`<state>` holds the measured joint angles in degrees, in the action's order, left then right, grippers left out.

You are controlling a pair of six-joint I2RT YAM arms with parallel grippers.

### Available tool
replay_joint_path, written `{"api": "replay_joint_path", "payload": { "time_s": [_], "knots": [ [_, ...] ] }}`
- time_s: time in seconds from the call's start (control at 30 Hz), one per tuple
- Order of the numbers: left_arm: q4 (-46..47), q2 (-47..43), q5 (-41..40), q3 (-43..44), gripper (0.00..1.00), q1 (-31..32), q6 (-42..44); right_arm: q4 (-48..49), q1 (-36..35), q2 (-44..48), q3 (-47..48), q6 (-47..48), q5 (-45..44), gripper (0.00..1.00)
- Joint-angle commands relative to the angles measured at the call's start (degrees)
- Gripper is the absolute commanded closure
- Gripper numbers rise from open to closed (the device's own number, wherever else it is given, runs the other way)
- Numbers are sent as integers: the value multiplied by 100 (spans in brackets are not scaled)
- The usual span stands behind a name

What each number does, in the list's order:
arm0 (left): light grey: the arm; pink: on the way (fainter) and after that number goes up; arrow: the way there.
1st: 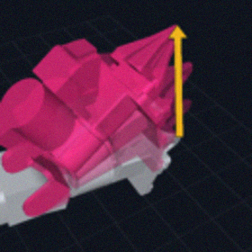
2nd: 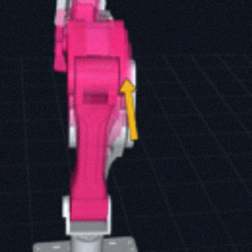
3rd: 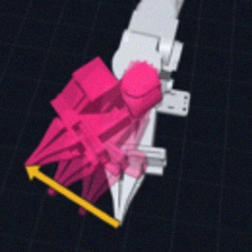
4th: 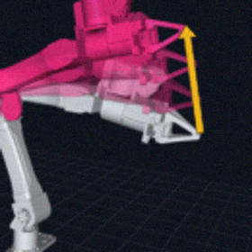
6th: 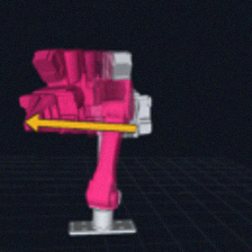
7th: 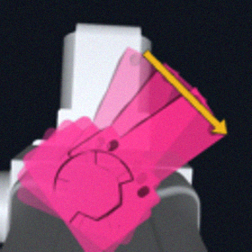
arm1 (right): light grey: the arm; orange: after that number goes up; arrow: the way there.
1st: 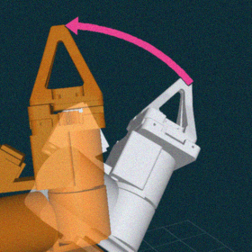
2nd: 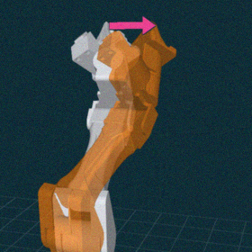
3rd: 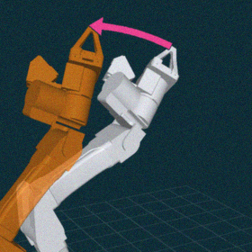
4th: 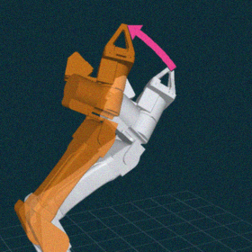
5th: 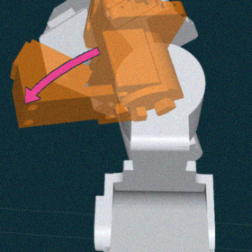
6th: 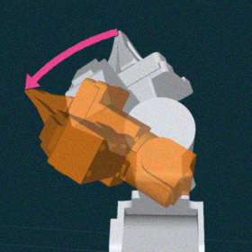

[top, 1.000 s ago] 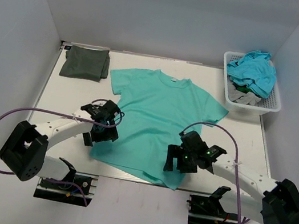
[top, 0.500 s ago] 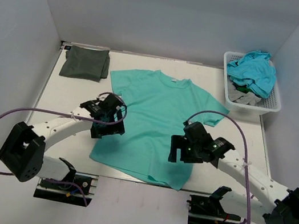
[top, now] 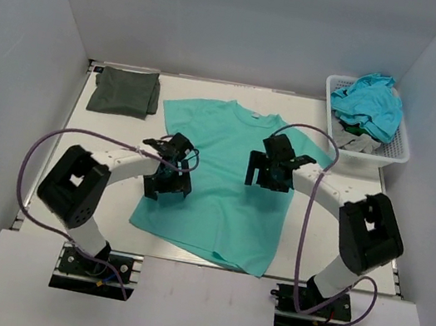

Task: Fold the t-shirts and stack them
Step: Flatten out the tshirt

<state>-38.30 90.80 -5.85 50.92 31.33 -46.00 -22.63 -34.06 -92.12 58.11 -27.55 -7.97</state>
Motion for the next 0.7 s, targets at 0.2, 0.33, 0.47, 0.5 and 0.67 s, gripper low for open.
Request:
{"api": "replay_joint_path", "payload": {
  "time_s": [0.2,0.33,0.47,0.5,0.67],
  "knots": [
    [-161,1808,-1366,1883,0,-733,907,295,884,-799,264,145,392,10],
    [-37,2476,-1419,2922,0,-962,1854,312,989,-642,-343,22,682,10],
    [227,2951,-1419,3966,0,-1155,3173,567,858,70,-1257,-189,1190,10],
    [288,3013,-1419,4127,0,-1156,3428,523,823,341,-1510,-215,1201,10],
    [130,2909,-1323,4936,0,-1217,4081,-276,419,1631,-2013,-137,1192,10]
  ]
}}
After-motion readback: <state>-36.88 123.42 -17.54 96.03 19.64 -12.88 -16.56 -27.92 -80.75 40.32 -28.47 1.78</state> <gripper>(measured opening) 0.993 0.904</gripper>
